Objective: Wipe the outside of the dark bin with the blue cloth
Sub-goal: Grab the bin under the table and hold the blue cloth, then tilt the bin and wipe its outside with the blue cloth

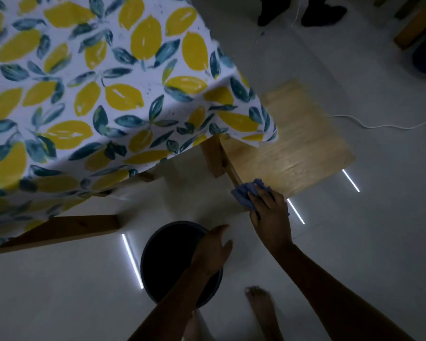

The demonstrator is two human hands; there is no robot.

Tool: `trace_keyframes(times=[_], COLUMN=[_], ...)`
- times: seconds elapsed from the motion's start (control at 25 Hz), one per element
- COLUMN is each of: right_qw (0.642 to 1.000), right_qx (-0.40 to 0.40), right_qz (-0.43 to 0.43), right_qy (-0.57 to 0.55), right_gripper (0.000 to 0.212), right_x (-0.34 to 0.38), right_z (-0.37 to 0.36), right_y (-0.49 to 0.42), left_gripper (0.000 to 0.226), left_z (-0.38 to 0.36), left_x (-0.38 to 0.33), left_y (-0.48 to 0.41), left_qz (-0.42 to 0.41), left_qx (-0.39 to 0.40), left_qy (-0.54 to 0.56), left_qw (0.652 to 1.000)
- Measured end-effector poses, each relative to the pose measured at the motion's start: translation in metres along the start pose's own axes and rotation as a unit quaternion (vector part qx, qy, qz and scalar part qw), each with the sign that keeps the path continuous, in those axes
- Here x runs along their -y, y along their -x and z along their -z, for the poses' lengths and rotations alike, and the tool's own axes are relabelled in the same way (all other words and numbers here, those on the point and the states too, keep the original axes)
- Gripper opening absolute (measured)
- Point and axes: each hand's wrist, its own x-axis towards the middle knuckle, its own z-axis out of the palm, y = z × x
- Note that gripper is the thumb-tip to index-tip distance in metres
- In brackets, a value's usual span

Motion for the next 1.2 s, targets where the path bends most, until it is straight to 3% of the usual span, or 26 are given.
trace_keyframes(times=[0.12,0.24,0.44,0.6,0.76,1.0,1.2], right_qw=[0.997,0.993,0.964,0.957,0.95,0.951,0.97], right_qx=[-0.025,-0.023,-0.005,0.033,0.011,-0.062,-0.031], right_qz=[0.043,0.003,-0.057,-0.044,-0.046,-0.071,-0.047], right_qy=[-0.056,-0.113,-0.261,-0.286,-0.307,-0.294,-0.237], right_gripper=[0.048,0.049,0.043,0.046,0.045,0.058,0.062], right_x=[0.012,0.013,-0.004,-0.009,-0.006,0.034,0.043], right_z=[-0.024,-0.068,-0.151,-0.198,-0.208,-0.177,-0.174], right_y=[0.04,0.089,0.133,0.156,0.152,0.139,0.146], left_gripper=[0.05,0.052,0.07,0.088,0.067,0.036,0.026], left_z=[-0.029,-0.078,-0.141,-0.174,-0.164,-0.073,-0.083], left_x=[0.032,0.078,0.13,0.15,0.142,0.162,0.188], left_y=[0.011,0.014,-0.002,-0.014,-0.007,0.012,0.019], left_qz=[0.01,0.021,0.001,-0.022,0.026,-0.008,0.005], left_qx=[0.001,-0.008,-0.061,-0.09,-0.126,-0.301,-0.314], left_qy=[-0.01,-0.002,-0.001,-0.012,-0.027,0.015,0.204], left_qw=[1.0,1.0,0.998,0.996,0.991,0.953,0.927])
